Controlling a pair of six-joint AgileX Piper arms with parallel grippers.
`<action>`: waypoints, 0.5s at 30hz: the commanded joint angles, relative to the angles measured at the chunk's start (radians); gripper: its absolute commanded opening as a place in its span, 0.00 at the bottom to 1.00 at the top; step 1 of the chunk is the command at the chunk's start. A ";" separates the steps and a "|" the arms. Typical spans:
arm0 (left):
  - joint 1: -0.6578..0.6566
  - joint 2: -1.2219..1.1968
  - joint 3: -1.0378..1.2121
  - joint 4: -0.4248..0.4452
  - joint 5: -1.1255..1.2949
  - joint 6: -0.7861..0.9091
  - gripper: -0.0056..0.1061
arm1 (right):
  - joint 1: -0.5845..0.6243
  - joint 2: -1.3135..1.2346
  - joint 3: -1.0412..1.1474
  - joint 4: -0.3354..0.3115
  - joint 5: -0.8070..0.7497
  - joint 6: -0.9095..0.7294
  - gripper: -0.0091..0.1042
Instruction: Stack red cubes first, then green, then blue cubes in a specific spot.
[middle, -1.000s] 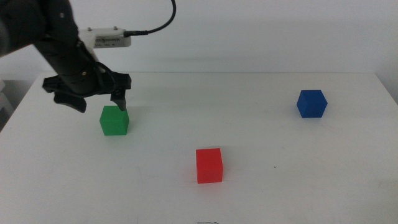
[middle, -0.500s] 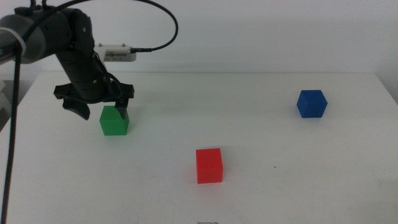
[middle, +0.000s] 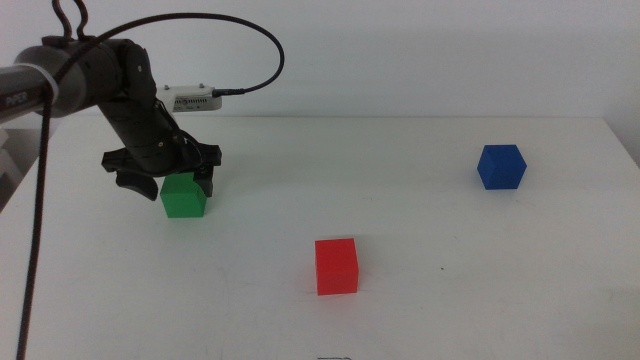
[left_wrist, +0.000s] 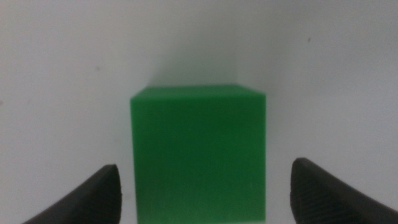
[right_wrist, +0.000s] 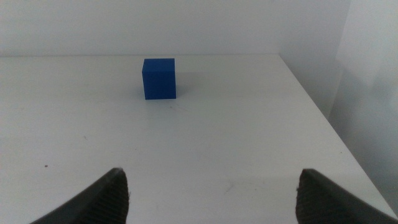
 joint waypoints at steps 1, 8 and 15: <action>0.000 -0.047 -0.030 -0.022 -0.045 0.003 0.87 | -0.005 -0.016 -0.023 -0.012 -0.079 -0.006 0.91; 0.000 -0.010 -0.030 -0.015 -0.087 0.003 0.87 | -0.005 -0.016 -0.023 -0.012 -0.079 -0.006 0.91; 0.000 0.003 -0.030 0.000 -0.129 0.003 0.74 | -0.005 -0.016 -0.023 -0.012 -0.079 -0.006 0.91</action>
